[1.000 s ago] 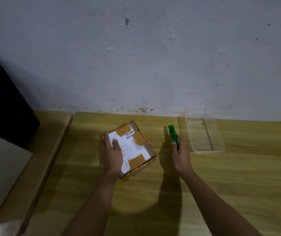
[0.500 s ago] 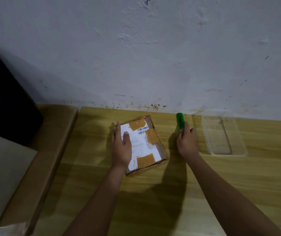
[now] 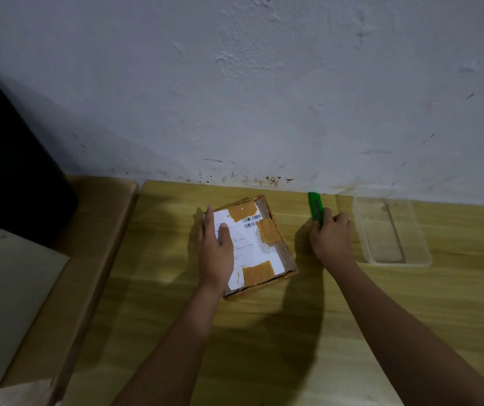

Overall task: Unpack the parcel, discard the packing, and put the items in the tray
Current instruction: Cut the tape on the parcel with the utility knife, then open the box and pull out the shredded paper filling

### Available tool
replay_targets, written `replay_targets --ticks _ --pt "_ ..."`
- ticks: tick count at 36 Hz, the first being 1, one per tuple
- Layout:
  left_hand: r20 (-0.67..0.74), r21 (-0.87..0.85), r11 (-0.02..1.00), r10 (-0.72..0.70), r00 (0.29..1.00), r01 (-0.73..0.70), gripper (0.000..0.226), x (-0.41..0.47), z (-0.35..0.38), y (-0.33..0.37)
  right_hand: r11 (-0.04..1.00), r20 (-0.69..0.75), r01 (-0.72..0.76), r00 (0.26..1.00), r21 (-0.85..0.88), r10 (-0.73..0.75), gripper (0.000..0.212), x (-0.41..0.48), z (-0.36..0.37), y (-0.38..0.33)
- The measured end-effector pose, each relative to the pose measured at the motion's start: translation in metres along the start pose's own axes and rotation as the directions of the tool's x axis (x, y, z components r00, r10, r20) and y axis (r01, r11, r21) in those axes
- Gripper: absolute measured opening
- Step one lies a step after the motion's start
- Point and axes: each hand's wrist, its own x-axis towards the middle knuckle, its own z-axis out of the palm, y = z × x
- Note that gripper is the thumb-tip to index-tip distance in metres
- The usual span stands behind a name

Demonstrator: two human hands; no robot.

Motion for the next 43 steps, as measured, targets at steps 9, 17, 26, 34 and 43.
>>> replay_targets --ticks 9,17,26,34,43 --pt "-0.049 -0.155 0.988 0.0 0.999 -0.008 0.05 -0.025 0.0 -0.013 0.882 0.021 0.217 0.968 0.418 -0.248 0.032 -0.009 -0.021 -0.059" --pt "0.061 -0.271 0.955 0.145 0.988 -0.123 0.057 -0.105 -0.002 -0.044 0.738 0.327 0.033 0.883 0.674 -0.338 0.037 0.005 -0.005 -0.089" --pt "0.08 -0.229 0.971 0.087 0.993 -0.067 0.057 -0.12 -0.044 -0.066 0.723 0.283 -0.039 0.934 0.69 -0.219 0.028 -0.035 -0.012 -0.045" --pt "-0.039 -0.373 0.925 -0.096 0.995 0.075 0.047 -0.131 -0.054 -0.039 0.829 0.248 0.254 0.874 0.499 -0.417 0.016 -0.117 -0.034 0.018" --pt "0.073 -0.546 0.824 -0.13 0.989 0.148 0.041 -0.15 -0.016 -0.022 0.838 0.156 0.418 0.856 0.351 -0.493 0.026 -0.165 -0.066 0.093"
